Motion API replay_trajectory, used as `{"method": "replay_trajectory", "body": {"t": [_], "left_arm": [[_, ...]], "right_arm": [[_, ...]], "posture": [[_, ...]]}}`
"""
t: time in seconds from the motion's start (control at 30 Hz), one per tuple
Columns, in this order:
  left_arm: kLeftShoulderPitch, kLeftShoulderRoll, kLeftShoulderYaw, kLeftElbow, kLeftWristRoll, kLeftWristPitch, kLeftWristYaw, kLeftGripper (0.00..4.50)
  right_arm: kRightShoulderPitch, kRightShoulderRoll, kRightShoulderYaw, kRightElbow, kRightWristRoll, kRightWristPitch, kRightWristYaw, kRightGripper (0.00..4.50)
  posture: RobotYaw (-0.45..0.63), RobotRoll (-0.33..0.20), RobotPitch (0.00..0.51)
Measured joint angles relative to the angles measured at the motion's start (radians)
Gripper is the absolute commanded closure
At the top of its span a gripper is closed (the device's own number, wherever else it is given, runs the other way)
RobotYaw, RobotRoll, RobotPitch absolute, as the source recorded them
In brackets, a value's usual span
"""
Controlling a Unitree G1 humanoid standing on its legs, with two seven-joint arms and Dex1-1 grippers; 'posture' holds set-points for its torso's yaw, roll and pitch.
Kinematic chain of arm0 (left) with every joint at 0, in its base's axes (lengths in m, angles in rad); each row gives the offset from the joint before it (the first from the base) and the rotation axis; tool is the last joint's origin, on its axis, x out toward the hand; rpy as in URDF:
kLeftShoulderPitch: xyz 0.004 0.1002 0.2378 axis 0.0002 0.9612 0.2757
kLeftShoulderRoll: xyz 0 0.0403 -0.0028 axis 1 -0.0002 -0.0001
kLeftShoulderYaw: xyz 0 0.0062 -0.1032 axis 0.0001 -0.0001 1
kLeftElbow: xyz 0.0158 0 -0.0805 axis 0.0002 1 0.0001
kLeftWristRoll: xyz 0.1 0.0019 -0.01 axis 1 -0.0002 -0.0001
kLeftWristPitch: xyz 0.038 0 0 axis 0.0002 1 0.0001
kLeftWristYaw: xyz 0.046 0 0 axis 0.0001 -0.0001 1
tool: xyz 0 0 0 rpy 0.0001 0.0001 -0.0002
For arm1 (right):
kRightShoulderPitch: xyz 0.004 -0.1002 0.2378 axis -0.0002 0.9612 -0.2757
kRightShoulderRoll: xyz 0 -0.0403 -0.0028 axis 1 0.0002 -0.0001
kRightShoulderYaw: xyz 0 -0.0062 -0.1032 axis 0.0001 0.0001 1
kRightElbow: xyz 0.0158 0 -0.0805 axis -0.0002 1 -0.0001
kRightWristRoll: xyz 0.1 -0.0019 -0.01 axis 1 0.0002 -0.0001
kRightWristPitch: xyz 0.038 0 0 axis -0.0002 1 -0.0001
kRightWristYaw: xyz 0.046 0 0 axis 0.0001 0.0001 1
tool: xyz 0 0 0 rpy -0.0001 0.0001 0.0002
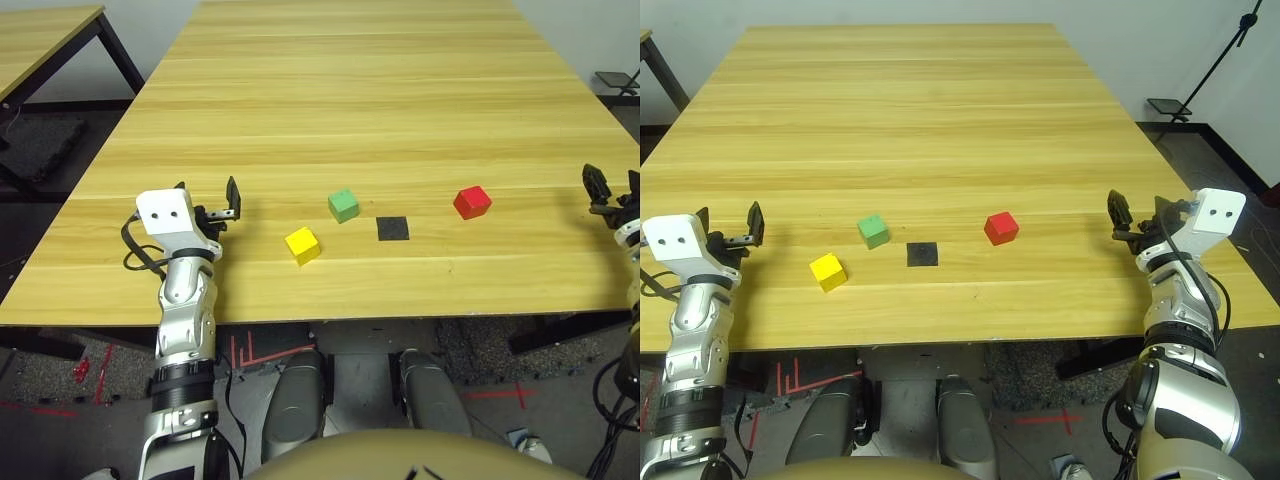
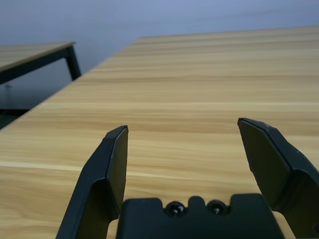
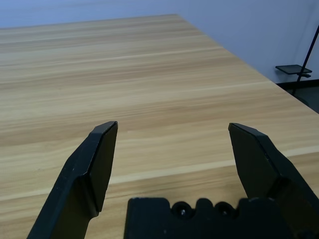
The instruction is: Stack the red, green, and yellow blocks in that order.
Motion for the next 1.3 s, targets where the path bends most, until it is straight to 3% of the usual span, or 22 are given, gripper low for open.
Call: {"method": "replay_trajectory", "body": {"t": [0.17, 0.3, 0.43, 0.57, 0.67, 0.87, 1.3], "left_arm": [[-0.031, 0.016, 0.030, 0.083, -0.001, -0.011, 0.027, 0.02], [-0.060, 0.086, 0.033, 0.070, -0.071, 0.116, -0.056, 0.02], [-0.098, 0.194, -0.048, -0.102, -0.182, 0.351, -0.236, 0.02], [-0.162, 0.294, -0.133, -0.221, -0.276, 0.482, -0.432, 0.02], [-0.209, 0.346, -0.173, -0.275, -0.321, 0.538, -0.538, 0.02], [-0.236, 0.411, -0.242, -0.273, -0.335, 0.594, -0.675, 0.02], [-0.247, 0.414, -0.251, -0.315, -0.334, 0.653, -0.668, 0.02]], "right_arm": [[-0.008, -0.001, 0.026, 0.010, -0.039, -0.018, -0.036, 0.00], [-0.017, -0.001, 0.061, -0.055, -0.051, 0.042, -0.011, 0.00], [0.030, -0.001, 0.130, -0.439, 0.001, 0.334, 0.058, 0.00], [0.122, 0.010, 0.226, -0.867, 0.086, 0.705, 0.038, 0.00], [0.154, 0.017, 0.289, -1.037, 0.112, 0.879, 0.023, 0.00], [0.182, 0.020, 0.355, -1.093, 0.103, 0.990, 0.011, 0.00], [0.206, 0.050, 0.395, -0.982, 0.009, 0.933, 0.018, 0.00]], "posture": [[0.07, -0.100, 0.059], [0.06, -0.103, 0.071], [0.07, -0.124, 0.063], [0.08, -0.128, 0.070], [0.10, -0.131, 0.067], [0.12, -0.129, 0.078], [0.18, -0.131, 0.110]]}}
